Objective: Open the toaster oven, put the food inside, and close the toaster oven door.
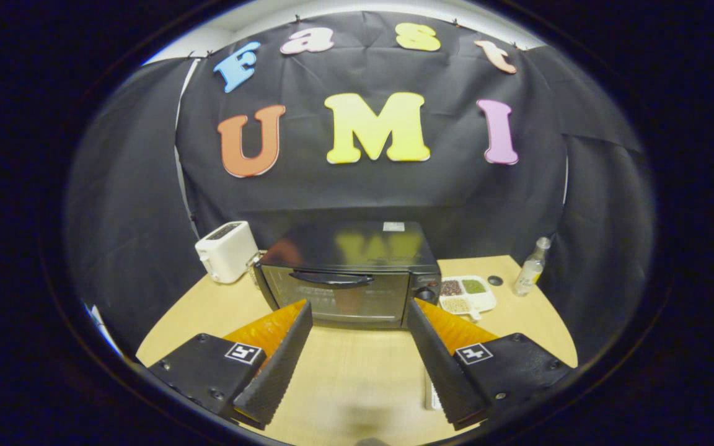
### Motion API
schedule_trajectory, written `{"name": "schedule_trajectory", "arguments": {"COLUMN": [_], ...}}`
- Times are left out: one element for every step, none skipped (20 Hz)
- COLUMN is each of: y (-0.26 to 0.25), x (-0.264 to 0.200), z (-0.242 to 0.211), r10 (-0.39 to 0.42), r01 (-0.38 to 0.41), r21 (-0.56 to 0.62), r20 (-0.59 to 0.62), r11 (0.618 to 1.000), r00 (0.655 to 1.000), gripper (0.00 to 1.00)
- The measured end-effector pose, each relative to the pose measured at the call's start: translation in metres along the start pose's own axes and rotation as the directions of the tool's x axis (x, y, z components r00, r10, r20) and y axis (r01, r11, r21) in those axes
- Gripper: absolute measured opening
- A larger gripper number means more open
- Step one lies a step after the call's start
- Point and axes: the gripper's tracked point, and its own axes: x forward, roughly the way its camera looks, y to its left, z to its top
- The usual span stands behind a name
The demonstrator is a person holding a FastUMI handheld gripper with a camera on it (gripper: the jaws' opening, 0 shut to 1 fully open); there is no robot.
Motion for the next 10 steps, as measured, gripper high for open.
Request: {"name": "schedule_trajectory", "arguments": {"y": [0.004, -0.004, -0.01, -0.014, -0.021, -0.029, -0.037, -0.042, -0.05, -0.058], "x": [-0.022, -0.047, -0.071, -0.095, -0.119, -0.142, -0.165, -0.185, -0.208, -0.227], "z": [0.008, 0.018, 0.031, 0.042, 0.055, 0.066, 0.076, 0.086, 0.097, 0.104], "r10": [-0.015, -0.031, -0.042, -0.056, -0.069, -0.08, -0.089, -0.097, -0.11, -0.118], "r01": [0.015, 0.031, 0.041, 0.054, 0.066, 0.077, 0.086, 0.098, 0.119, 0.134], "r21": [0.0, 0.0, 0.008, 0.017, 0.022, 0.022, 0.021, 0.009, -0.012, -0.029], "r20": [0.03, 0.063, 0.098, 0.134, 0.169, 0.202, 0.23, 0.262, 0.297, 0.321], "r11": [1.0, 1.0, 0.999, 0.998, 0.998, 0.997, 0.996, 0.995, 0.993, 0.991], "r00": [0.999, 0.998, 0.994, 0.989, 0.983, 0.976, 0.969, 0.96, 0.948, 0.94], "gripper": [0.98, 0.98, 0.98, 0.98, 0.98, 0.98, 0.98, 0.99, 0.98, 0.99]}}
